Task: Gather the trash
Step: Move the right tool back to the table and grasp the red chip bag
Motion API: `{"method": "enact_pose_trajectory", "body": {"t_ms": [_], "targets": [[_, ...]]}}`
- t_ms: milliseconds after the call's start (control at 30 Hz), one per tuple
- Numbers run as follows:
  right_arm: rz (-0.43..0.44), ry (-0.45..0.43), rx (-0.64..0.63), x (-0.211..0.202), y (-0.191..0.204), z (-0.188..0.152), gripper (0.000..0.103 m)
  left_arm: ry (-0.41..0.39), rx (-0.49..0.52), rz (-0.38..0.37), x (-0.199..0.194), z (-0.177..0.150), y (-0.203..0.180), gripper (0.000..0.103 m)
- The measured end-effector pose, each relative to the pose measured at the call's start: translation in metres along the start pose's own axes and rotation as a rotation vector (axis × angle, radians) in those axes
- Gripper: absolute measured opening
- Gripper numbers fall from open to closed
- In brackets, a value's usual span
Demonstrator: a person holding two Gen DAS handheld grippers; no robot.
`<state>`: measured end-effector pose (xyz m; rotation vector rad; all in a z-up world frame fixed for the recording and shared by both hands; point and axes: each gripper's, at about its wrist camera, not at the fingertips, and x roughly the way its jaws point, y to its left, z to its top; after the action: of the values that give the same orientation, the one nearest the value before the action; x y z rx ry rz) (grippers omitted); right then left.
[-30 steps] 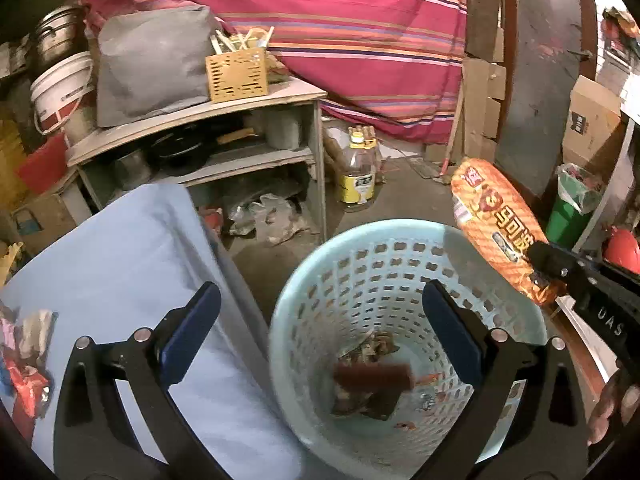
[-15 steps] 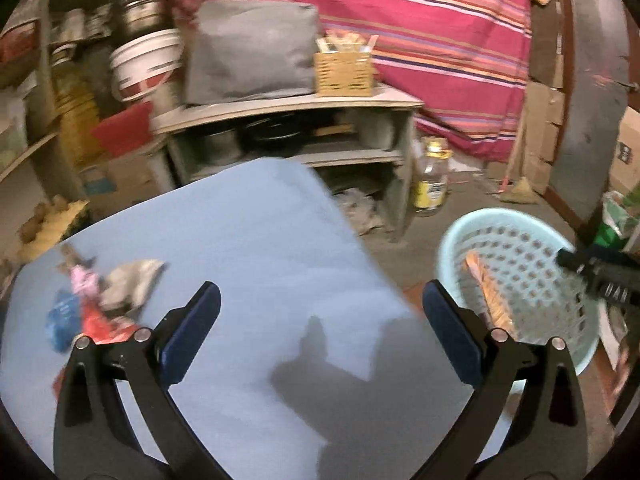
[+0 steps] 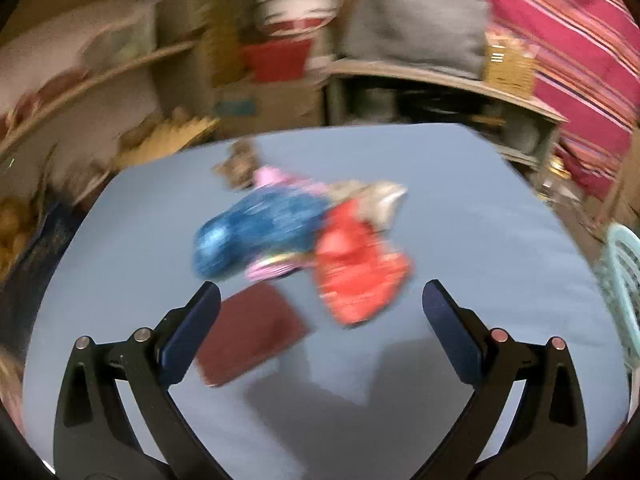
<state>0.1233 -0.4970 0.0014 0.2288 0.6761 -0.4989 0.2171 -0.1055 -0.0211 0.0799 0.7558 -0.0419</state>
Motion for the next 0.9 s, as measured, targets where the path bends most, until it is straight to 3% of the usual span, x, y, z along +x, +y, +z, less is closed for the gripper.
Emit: {"method": "enact_pose_trajectory", "body": {"t_ms": [200,300,467,600,900], "targets": [[0.043,-0.011,-0.016,0.0,0.035,0.003,0.095,0.101,-0.102,0.111,0.04,-0.013,0.045,0.098],[0.063,-0.01,-0.027,0.001,0.049,0.003,0.095,0.152,-0.156,0.064,0.051,-0.013,0.053,0.098],[0.085,-0.01,-0.048,0.003,0.069,0.004,0.095,0.159,-0.154,0.083,0.058,-0.008,0.048,0.098],[0.079,-0.012,-0.085,0.005,0.082,0.006,0.095,0.23,-0.175,0.079,0.067,-0.012,0.049,0.098],[0.163,0.023,-0.049,0.009,0.115,0.001,0.096,0.225,-0.15,0.058,0.063,-0.014,0.05,0.094]]}}
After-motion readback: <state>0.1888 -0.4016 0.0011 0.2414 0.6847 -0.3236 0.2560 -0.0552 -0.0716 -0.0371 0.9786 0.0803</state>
